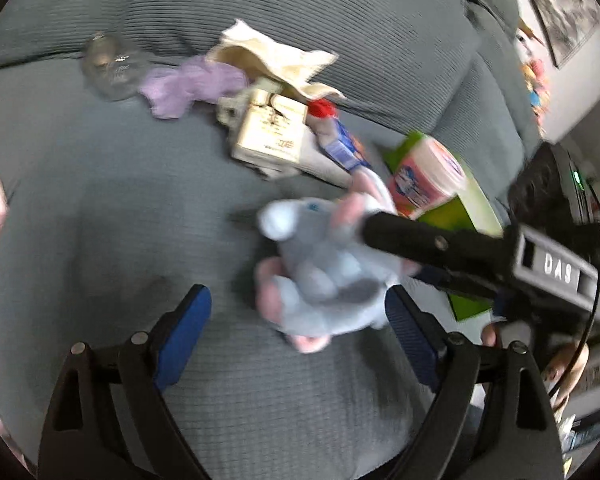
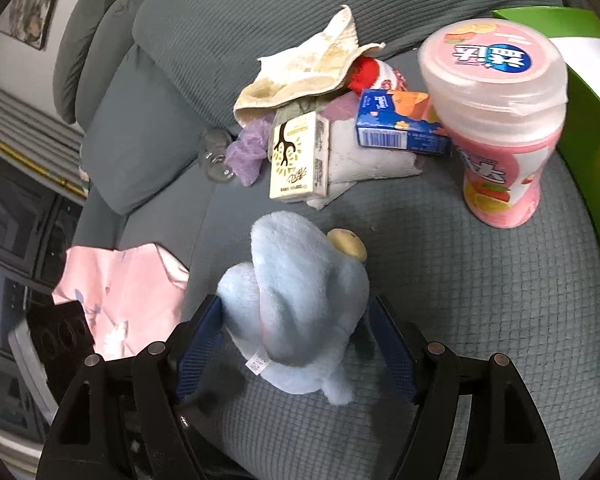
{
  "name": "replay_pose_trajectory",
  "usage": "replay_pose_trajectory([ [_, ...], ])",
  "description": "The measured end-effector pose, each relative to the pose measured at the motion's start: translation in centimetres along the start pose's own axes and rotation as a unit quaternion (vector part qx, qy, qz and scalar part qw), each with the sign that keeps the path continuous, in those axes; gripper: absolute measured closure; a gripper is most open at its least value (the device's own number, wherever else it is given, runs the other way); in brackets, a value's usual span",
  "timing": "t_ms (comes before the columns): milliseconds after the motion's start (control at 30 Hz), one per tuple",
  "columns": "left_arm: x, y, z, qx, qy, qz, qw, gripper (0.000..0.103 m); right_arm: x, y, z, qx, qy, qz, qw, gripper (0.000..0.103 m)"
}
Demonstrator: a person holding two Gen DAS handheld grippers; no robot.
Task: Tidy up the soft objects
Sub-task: 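Carry the plush toy with the right gripper over the green box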
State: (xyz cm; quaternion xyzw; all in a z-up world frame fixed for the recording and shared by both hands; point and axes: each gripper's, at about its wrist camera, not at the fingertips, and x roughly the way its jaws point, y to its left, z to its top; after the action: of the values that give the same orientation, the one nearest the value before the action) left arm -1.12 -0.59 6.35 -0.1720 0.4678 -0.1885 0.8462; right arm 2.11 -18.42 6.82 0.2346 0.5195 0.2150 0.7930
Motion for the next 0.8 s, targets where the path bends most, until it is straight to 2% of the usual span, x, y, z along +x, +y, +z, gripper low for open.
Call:
replay_pose_trajectory([
  [167,2.5,-0.4,-0.7,-0.007,0.033,-0.008,0.9994,0.018,0.2,-0.1,0.0,-0.003,0.005,0.007,1.0,0.028],
  [200,2.9,-0.5,-0.8,-0.007,0.034,-0.015,0.9993,0.024,0.2,-0.1,-0.1,-0.007,0.005,0.006,1.0,0.028],
  [300,3.1,-1.1,-0.8,-0.004,0.019,-0.021,0.9996,0.029,0.4,0.0,-0.2,-0.017,0.006,0.016,1.0,0.029],
  [333,2.9,-1.5,-0.7,0.006,0.008,-0.016,0.9998,0.031,0.6,0.1,-0.2,-0.02,0.01,0.018,1.0,0.038],
  [400,2.4,-2.2,-0.6,0.021,-0.009,-0.004,0.9997,0.033,0.7,0.3,-0.3,-0.025,0.01,0.016,0.999,0.04],
  [500,1.1,-3.3,-0.3,0.045,-0.036,0.005,0.9983,0.035,-0.2,1.2,-0.4,-0.045,-0.01,0.009,0.999,0.041],
  [633,-0.6,-6.1,0.8,0.071,-0.068,0.0,0.9951,0.035,-3.6,2.1,-0.4,-0.064,-0.063,0.019,0.996,0.042],
  [800,-1.9,-11.4,1.3,0.137,-0.112,0.006,0.9842,0.034,-9.1,2.0,-0.8,-0.077,-0.139,0.021,0.987,0.042],
])
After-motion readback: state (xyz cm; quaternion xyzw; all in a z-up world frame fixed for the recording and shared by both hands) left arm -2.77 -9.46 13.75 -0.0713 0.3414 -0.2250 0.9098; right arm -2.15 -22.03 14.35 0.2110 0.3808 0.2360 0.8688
